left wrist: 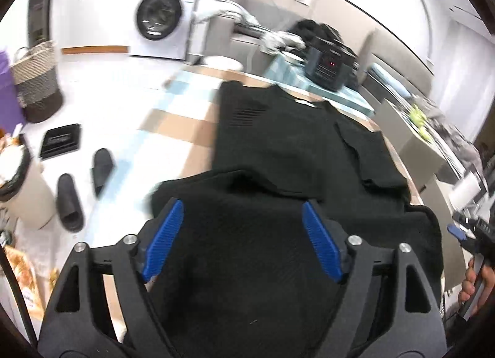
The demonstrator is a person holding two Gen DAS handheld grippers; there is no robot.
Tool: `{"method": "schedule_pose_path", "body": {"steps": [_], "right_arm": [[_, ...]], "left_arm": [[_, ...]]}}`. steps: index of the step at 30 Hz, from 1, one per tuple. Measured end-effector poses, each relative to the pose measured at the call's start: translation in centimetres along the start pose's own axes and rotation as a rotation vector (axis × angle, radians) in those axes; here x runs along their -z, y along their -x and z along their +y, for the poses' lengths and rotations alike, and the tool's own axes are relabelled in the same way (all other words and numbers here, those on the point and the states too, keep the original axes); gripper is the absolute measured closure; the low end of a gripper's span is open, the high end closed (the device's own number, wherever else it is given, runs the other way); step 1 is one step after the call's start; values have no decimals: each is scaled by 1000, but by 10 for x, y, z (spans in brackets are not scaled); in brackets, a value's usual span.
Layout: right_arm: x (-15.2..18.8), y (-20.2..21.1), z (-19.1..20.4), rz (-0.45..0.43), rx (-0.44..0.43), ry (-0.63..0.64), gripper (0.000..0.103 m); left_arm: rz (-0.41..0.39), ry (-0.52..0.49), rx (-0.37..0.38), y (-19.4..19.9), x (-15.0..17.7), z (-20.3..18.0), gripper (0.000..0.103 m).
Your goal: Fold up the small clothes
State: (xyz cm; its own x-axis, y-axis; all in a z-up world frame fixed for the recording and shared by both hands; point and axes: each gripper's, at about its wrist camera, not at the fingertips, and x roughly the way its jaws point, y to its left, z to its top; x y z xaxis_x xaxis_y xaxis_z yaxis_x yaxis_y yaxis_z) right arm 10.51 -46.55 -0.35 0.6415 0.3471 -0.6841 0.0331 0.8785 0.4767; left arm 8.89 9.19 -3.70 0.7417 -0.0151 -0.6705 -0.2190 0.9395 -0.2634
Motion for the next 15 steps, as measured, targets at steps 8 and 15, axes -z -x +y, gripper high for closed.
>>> {"method": "schedule_pose_path", "body": {"steps": [8, 15], "right_arm": [[30, 8, -25, 64, 29, 39, 36], [51, 16, -45, 106, 49, 54, 36]], "left_arm": [[18, 46, -82, 35, 40, 53, 24], [69, 29, -84, 31, 73, 55, 24]]}}
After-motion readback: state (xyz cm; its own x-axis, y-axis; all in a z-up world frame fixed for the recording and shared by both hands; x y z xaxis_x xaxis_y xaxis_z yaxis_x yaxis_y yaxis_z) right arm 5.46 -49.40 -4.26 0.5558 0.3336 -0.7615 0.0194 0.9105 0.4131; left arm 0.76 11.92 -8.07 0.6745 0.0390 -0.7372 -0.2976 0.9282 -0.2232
